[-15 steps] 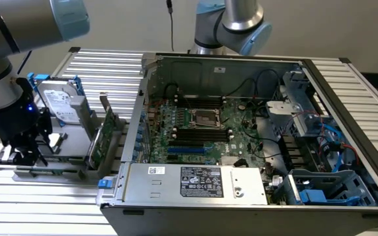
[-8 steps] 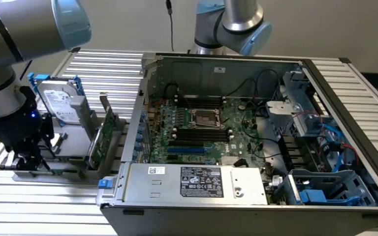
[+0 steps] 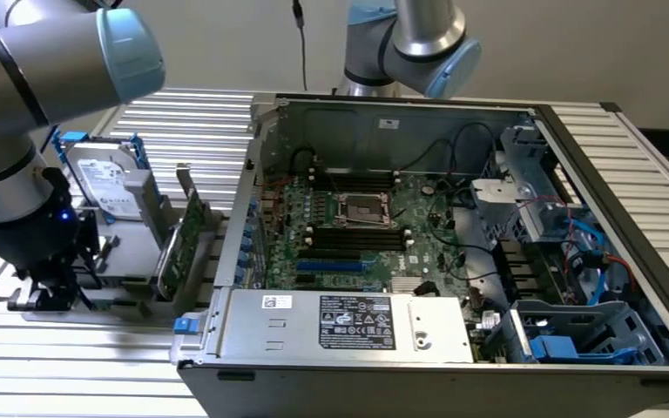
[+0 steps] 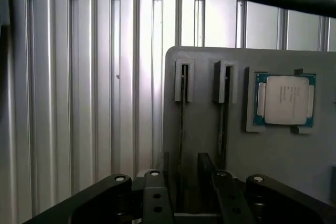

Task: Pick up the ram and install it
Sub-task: 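Pick up the ram and move it above insertion slot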

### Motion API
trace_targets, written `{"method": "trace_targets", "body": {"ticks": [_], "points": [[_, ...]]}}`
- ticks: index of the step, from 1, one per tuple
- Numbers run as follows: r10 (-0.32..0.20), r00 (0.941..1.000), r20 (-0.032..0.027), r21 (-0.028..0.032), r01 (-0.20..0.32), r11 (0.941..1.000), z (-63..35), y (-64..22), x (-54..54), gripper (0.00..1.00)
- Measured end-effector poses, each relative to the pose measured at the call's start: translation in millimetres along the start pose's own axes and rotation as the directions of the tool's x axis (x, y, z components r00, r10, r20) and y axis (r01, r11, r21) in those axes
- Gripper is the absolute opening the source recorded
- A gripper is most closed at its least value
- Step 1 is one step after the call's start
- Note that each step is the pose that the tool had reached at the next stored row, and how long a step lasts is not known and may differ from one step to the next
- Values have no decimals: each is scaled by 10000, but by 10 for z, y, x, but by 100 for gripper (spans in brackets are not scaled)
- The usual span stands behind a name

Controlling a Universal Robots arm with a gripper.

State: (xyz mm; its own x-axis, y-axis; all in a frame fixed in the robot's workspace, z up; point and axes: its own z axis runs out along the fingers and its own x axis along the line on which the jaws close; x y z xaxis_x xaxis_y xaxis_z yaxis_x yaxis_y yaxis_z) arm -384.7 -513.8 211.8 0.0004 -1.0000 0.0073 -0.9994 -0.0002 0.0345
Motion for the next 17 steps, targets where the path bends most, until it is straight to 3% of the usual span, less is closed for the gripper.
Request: {"method": "trace_targets", "body": {"ticks": [12,15,16,17], "points": [[-1,10000,-6,-2,1,10000,186,-6,2,36],[0,10000,-6,-2,0,10000,188,-6,2,28],[-1,10000,-5,0,1,10000,189,-7,2,16],[-1,10000,-5,0,1,10000,189,-7,2,16]]}}
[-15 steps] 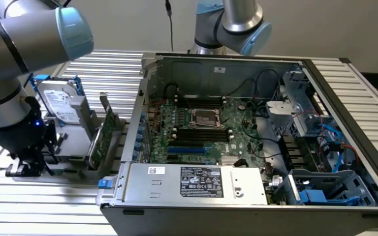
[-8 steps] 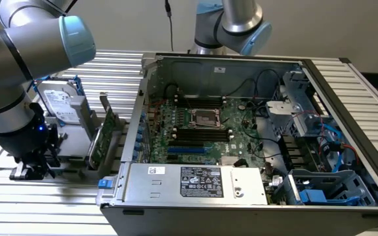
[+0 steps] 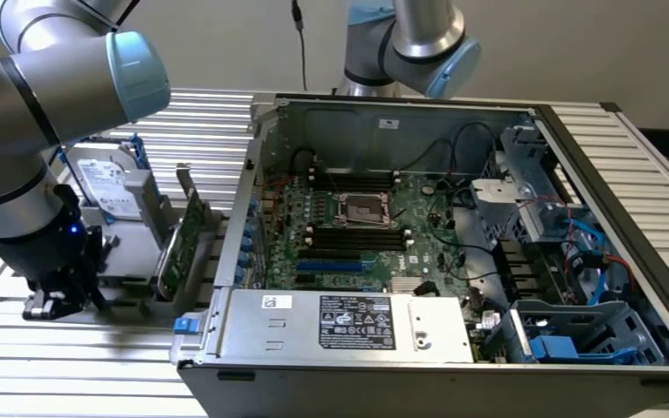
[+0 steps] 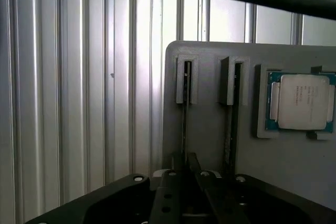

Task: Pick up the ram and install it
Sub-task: 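Pick up the ram and move it above insertion slot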

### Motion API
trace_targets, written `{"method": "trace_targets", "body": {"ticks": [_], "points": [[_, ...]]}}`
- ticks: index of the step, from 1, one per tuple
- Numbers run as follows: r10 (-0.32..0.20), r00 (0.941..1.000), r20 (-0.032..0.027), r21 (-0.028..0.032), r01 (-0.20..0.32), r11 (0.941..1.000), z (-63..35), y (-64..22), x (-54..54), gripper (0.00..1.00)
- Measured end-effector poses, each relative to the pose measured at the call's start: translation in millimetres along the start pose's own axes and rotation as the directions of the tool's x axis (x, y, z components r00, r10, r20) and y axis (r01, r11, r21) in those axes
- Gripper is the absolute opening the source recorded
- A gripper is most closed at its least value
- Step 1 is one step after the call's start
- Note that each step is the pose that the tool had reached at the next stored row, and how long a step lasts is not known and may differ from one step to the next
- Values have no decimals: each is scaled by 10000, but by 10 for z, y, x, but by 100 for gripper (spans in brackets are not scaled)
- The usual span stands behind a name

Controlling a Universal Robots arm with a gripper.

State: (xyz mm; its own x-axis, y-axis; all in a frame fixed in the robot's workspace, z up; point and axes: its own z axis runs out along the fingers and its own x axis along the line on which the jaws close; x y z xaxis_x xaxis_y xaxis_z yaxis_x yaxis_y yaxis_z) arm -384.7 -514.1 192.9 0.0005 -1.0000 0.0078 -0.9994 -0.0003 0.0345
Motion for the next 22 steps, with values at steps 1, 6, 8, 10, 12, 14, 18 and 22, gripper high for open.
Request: {"method": "trace_targets", "body": {"ticks": [1,6,8,10,12,14,18,22], "points": [[0,10000,0,0,0,10000,0,0,0,14],[0,10000,2,3,0,10000,-3,0,0,14],[1,10000,1,1,-1,10000,-46,2,0,14],[1,10000,1,2,-1,10000,-138,5,1,14],[2,10000,1,0,-2,10000,-228,8,1,14],[1,10000,1,1,-1,10000,-318,11,2,14],[1,10000,0,0,-1,10000,-502,18,4,14],[0,10000,0,0,0,10000,-682,23,5,14]]}}
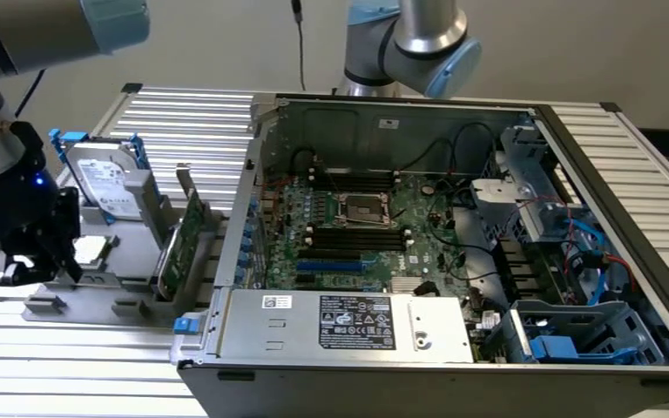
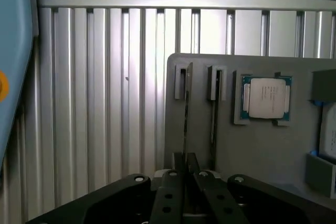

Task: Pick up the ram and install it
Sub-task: 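Pick up the ram and move it above insertion slot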

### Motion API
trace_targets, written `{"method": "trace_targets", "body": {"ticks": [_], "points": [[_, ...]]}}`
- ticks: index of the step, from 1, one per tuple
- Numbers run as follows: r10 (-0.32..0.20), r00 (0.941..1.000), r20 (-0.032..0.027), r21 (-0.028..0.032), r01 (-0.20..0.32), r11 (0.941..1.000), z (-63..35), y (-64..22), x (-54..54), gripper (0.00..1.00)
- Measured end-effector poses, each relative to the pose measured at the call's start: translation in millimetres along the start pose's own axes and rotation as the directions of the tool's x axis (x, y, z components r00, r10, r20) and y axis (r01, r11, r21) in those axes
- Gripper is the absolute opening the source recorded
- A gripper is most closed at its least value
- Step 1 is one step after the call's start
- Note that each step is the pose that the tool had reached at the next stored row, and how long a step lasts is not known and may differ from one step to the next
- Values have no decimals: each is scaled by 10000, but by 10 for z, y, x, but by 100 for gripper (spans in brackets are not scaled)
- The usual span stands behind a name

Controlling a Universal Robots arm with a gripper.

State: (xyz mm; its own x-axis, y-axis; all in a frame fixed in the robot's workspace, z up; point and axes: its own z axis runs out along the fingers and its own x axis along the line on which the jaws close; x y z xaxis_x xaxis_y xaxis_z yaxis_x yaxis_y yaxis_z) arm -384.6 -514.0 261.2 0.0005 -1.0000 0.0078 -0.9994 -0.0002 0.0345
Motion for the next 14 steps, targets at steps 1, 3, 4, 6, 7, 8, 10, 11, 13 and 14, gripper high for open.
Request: {"method": "trace_targets", "body": {"ticks": [1,3,4,6,7,8,10,11,13,14], "points": [[-1,10000,0,0,1,10000,-45,-1,0,14],[-1,10000,0,-2,1,10000,-139,-18,0,14],[0,10000,0,-5,0,10000,-185,-31,-2,14],[0,10000,2,-13,0,10000,-274,-75,-7,14],[0,10000,2,-17,0,10000,-321,-103,-11,14],[-1,10000,0,-25,1,10000,-368,-130,-14,14],[-1,10000,1,-35,1,10000,-460,-187,-22,14],[0,10000,1,-40,0,10000,-506,-216,-26,14],[-1,10000,1,-54,1,10000,-602,-282,-35,14],[-1,10000,2,-63,1,10000,-647,-316,-40,14]]}}
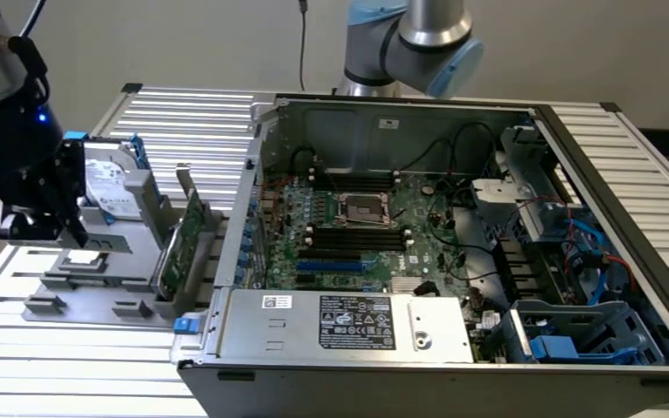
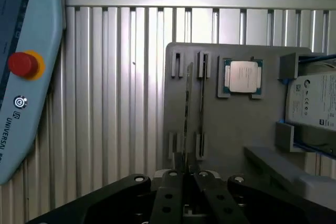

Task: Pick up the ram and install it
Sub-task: 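Pick up the ram and move it above insertion slot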

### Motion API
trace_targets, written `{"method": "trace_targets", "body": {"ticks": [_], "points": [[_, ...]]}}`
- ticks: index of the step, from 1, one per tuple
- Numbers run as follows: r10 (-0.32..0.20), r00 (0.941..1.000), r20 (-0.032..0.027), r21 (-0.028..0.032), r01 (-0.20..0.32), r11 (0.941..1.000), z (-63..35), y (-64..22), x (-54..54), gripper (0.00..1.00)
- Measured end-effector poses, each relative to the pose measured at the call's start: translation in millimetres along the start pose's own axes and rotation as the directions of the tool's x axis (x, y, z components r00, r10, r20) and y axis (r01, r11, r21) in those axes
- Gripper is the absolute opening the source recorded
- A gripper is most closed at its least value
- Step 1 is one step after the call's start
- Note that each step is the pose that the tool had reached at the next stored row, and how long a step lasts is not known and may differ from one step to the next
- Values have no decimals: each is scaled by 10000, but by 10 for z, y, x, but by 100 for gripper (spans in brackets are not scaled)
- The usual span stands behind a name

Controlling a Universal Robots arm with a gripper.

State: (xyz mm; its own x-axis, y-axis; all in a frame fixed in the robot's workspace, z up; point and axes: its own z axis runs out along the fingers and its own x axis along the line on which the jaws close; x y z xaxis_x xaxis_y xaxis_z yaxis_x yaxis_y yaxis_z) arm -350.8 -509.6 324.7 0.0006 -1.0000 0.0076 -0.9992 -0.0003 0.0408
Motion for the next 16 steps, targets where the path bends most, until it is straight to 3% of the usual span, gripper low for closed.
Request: {"method": "trace_targets", "body": {"ticks": [7,16], "points": [[0,10000,-7,-122,0,9999,-301,-229,-28,14],[-1,10000,-5,-202,1,9998,-688,-532,-76,14]]}}
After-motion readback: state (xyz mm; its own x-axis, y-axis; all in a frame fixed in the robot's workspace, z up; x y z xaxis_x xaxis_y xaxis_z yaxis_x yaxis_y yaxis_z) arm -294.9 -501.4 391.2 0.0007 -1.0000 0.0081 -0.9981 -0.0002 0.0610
